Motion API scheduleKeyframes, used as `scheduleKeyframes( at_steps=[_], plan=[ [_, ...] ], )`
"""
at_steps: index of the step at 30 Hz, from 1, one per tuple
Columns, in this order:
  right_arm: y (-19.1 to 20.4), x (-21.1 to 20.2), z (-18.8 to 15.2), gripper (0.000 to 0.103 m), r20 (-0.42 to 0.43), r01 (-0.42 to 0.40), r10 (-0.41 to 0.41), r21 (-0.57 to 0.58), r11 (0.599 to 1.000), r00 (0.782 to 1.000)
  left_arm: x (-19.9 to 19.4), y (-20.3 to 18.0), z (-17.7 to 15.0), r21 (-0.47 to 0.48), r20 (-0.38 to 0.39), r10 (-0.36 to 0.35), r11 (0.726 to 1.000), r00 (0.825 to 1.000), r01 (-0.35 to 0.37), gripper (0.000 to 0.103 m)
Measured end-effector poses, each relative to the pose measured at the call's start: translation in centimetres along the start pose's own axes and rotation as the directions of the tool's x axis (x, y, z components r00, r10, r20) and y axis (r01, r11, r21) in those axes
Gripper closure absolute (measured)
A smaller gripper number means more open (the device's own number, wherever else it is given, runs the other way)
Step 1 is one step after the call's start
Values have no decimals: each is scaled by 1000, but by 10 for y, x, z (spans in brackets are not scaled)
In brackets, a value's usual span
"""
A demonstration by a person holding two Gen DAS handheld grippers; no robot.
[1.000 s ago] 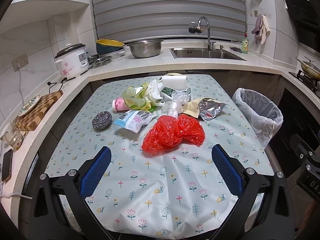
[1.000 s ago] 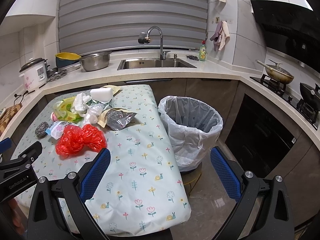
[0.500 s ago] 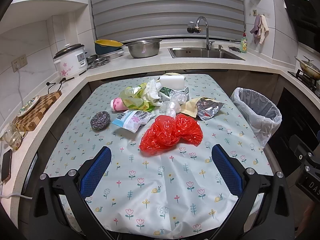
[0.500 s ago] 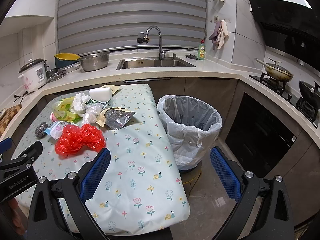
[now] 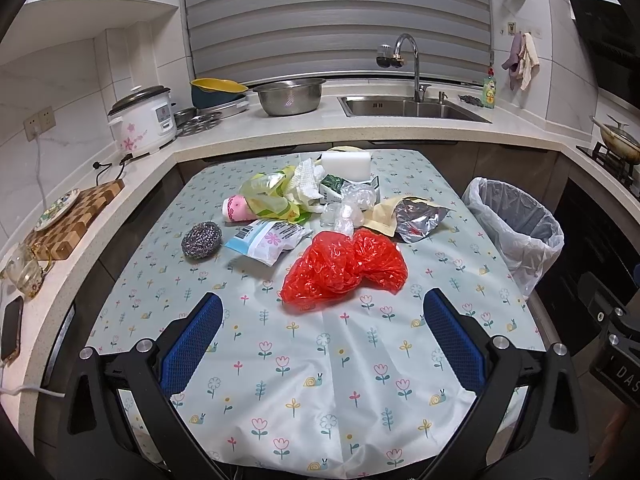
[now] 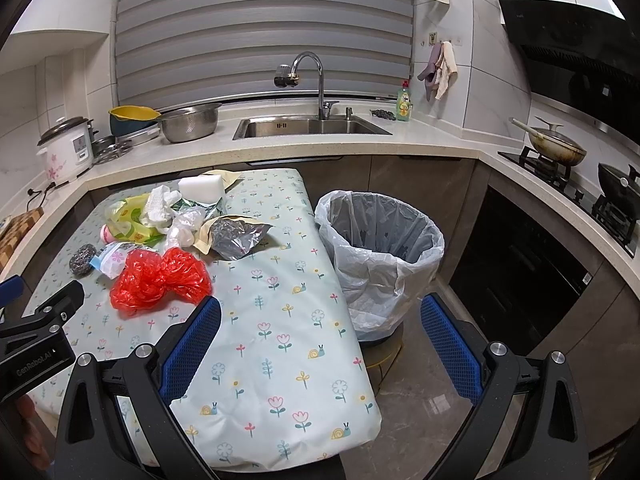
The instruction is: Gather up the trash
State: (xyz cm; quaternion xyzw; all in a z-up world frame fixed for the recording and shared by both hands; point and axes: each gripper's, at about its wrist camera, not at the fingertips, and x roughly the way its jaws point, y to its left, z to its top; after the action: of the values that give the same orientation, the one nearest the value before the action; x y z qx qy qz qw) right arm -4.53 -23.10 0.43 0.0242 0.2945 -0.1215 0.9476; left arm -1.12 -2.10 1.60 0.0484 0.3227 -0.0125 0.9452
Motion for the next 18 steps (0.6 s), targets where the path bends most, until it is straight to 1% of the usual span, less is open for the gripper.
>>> scheduleKeyframes(
  at_steps=[12, 18],
  plan=[
    [0, 2, -1, 7, -4, -3, 3, 0, 1000, 1000, 1, 1, 0, 2, -3, -2, 1000, 1000, 2, 7],
    [2, 10, 2, 7, -18, -4, 4, 5, 1000, 1000, 11, 2, 3, -2, -25, -8, 1000, 1000, 8, 7]
  ],
)
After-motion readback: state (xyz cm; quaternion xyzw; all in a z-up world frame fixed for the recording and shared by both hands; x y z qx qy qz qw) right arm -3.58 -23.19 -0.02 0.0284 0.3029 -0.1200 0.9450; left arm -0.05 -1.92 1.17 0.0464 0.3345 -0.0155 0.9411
